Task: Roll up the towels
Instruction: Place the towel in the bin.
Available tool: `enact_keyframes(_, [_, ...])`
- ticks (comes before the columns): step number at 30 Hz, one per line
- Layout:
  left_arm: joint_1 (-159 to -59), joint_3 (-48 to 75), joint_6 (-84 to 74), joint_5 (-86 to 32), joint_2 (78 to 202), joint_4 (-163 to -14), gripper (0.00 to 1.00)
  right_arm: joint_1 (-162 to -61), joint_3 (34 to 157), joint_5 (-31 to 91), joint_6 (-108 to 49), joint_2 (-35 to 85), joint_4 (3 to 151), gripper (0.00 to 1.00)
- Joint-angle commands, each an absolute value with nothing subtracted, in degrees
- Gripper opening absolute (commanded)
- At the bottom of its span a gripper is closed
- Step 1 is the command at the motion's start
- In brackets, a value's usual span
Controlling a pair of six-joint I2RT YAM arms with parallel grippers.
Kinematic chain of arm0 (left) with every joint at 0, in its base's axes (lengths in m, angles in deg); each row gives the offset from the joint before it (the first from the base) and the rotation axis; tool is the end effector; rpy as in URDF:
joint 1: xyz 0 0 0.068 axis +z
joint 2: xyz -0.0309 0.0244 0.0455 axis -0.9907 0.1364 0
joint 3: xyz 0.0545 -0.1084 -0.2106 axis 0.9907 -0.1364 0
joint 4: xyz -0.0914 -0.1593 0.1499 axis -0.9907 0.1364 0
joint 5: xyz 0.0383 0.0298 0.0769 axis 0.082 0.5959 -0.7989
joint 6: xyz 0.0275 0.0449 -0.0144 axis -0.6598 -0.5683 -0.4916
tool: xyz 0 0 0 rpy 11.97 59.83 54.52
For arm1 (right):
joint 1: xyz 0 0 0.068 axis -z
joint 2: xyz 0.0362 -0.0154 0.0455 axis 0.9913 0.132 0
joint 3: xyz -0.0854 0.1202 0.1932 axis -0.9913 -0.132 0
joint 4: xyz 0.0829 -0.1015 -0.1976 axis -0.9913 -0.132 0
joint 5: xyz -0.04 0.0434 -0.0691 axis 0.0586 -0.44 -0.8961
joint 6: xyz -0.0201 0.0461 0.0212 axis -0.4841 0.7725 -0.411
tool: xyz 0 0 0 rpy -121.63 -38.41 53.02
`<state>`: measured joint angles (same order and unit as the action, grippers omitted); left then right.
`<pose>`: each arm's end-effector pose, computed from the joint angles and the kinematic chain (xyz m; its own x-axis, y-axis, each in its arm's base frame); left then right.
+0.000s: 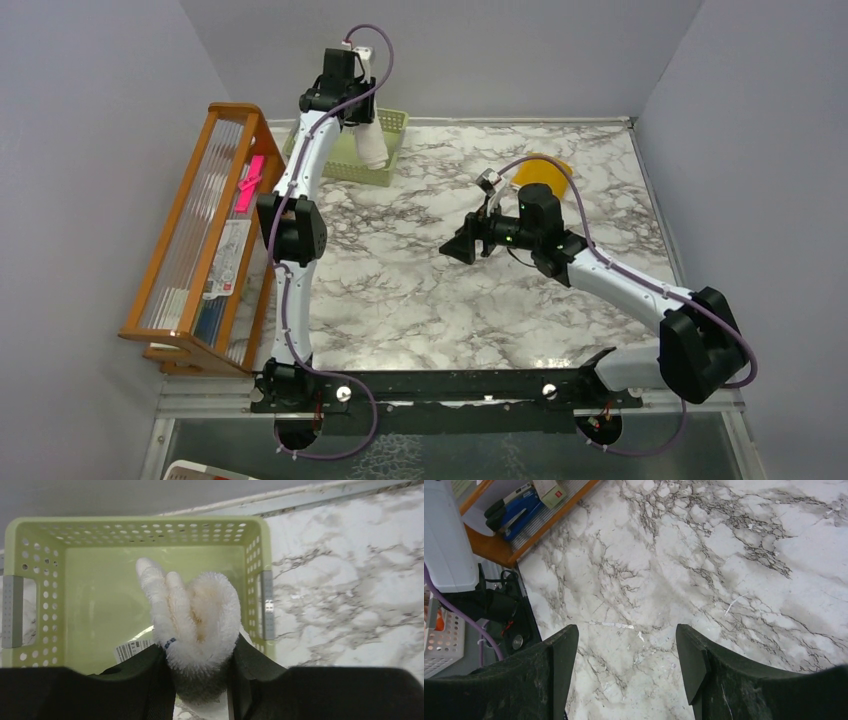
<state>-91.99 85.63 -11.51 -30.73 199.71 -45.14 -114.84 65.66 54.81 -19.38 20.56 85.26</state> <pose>0.4776 -0.0856 0.3139 -0.5403 0.0043 -0.8415 0.1881 0.9753 -0.1158 0.2265 0.1671 0.2383 -0.5740 -0.0719 -0.8157 -0.7333 0.4883 0.4730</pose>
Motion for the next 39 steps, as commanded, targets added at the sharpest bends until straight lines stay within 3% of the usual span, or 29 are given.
enact_keyframes(1, [-89.96,86.98,-20.46,-29.05,203.54,-46.62,0.18,-115.11,64.79,57.14,-21.28,18.37,84.41,0.72])
enact_keyframes(7, [-88.91,85.61,-24.29,-21.28,206.66,-54.59,0.18,-115.10,64.24,57.27,-22.19,18.21,83.10,0.72])
enact_keyframes(13, [-83.93,86.14,-15.71,5.53,213.79,-63.39,0.22,-115.11,64.11,57.57,-23.12,17.95,81.29,0.72])
enact_keyframes(18, [-83.75,85.62,-14.27,8.19,216.72,-67.05,0.22,-115.09,64.81,57.91,-24.39,18.07,79.33,0.72])
enact_keyframes(29, [-84.73,80.49,-5.56,28.29,219.37,-70.33,0.29,-115.09,65.10,60.52,-24.52,20.02,79.81,0.72])
enact_keyframes(36, [-86.48,80.43,-2.42,31.74,222.63,-70.70,0.41,-115.11,64.80,61.67,-24.79,19.99,79.84,0.72])
enact_keyframes(39, [-87.43,80.80,-1.06,30.21,223.72,-71.92,0.51,-115.10,64.51,61.69,-24.88,19.75,79.83,0.72])
